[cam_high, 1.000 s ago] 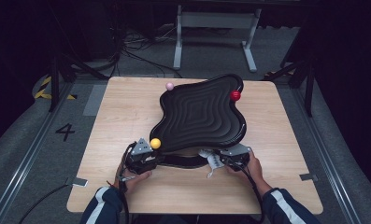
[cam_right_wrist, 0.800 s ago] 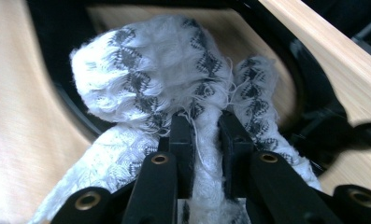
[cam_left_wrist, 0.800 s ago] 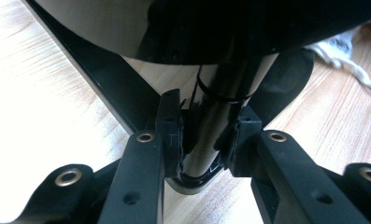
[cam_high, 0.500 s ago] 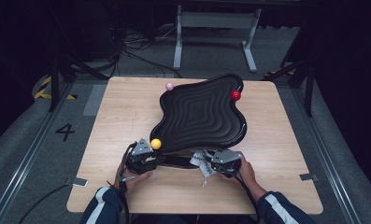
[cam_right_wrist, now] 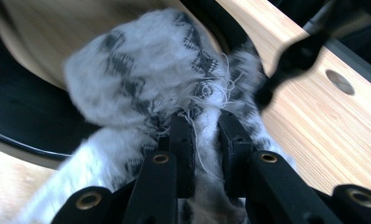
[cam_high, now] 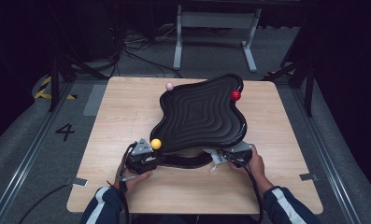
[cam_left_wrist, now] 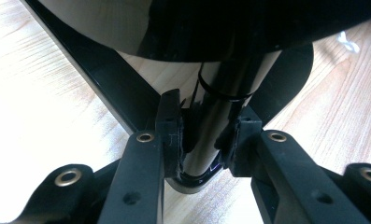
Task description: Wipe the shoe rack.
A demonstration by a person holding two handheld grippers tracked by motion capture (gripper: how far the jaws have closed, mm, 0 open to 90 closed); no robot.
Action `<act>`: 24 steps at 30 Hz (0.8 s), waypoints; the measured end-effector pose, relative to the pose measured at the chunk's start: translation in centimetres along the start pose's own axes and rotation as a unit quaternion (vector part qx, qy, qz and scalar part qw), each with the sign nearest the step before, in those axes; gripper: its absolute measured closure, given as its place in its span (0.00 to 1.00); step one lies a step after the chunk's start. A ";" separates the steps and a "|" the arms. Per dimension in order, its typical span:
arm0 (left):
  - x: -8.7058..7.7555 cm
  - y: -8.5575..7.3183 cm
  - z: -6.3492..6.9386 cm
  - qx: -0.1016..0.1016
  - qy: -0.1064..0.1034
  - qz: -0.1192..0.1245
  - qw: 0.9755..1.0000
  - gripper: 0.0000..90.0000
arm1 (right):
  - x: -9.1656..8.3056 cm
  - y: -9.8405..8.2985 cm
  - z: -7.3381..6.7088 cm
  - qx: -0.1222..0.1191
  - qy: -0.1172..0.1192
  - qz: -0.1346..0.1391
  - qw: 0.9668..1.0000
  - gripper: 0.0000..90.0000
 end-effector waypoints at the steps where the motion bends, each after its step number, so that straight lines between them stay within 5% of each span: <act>1: 0.1 0.0 0.1 0.001 -0.002 0.000 1.000 0.80 | 0.0 -0.2 0.6 0.007 -0.002 0.002 1.000 0.87; 10: 0.1 0.0 0.2 -0.002 -0.004 -0.001 1.000 0.80 | -0.3 -0.2 -0.4 0.014 0.013 0.006 1.000 0.88; 19: 0.3 0.2 0.6 0.004 -0.009 -0.001 1.000 0.80 | -0.4 0.2 -5.5 -0.036 0.064 0.005 0.997 0.87; 24: 0.5 0.4 1.1 0.012 -0.011 -0.002 1.000 0.80 | -0.4 0.5 -7.1 -0.044 0.082 0.007 0.996 0.87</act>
Point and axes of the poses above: each handheld gripper's, and its own axes: x roughly forward along the jaws, y roughly out of its top, z roughly to its right, the point moved 8 cm from there along x, roughly forward along the jaws, and after that the axes turned 13 degrees about x, right-handed, at the moved point
